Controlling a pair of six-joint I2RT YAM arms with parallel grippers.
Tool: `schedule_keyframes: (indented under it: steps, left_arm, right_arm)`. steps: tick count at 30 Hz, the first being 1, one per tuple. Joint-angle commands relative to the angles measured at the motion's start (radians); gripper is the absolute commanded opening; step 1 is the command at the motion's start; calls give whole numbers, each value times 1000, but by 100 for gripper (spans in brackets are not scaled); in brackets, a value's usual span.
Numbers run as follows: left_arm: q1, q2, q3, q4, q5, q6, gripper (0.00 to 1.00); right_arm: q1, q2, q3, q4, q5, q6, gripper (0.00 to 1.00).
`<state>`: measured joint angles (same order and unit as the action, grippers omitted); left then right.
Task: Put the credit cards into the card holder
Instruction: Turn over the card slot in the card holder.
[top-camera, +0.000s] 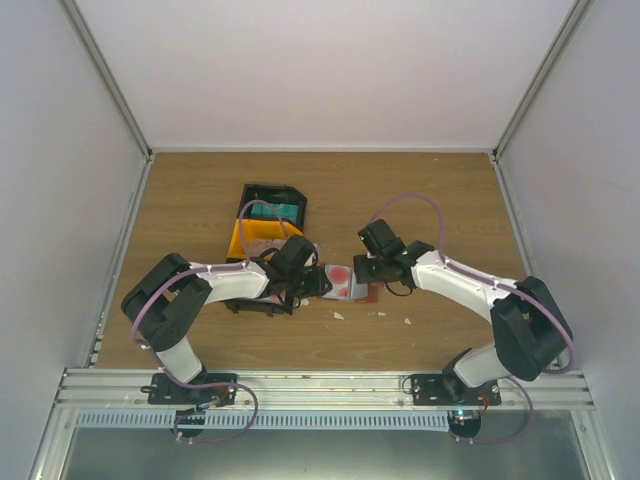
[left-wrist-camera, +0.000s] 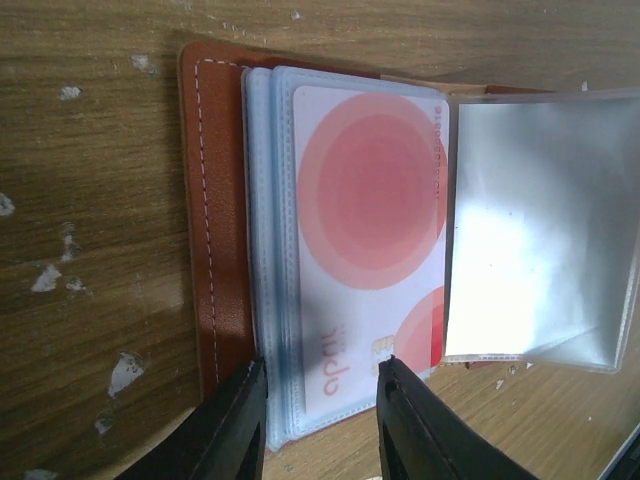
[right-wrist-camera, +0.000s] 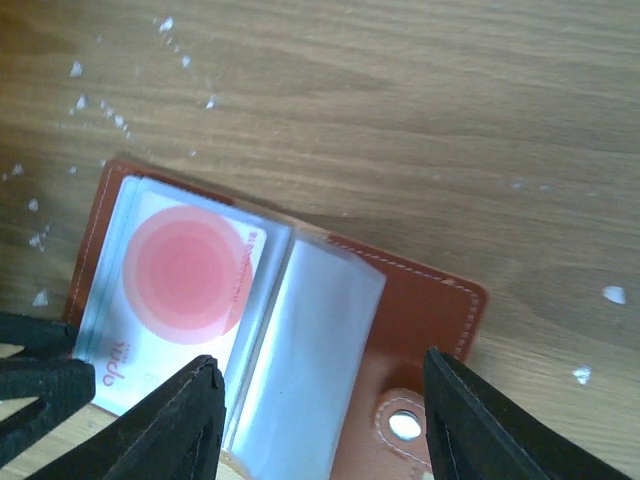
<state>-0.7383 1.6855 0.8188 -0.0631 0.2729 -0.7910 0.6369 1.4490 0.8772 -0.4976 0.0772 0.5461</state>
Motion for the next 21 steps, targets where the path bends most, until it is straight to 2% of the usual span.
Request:
schedule_keyframes:
  steps: [1,9,13,17,21]
  left_arm:
    - [7,-11,19,35,7,29,33]
    - [11,1,28,46,29,38,29]
    - [14,4,30,47,29,41,28]
    - [17,-2,27,42,28,42,28]
    - [20,-7,25,43,32,43,28]
  right_arm:
    - [46,55,27,-5,16,-43,55]
    - [103,127,45,27,13,-99,54]
    - [125,134,62,-1,114,-82,52]
    - [128,109,107,-95,247,-7,55]
    - [128,49,113,-85,219,-22,54]
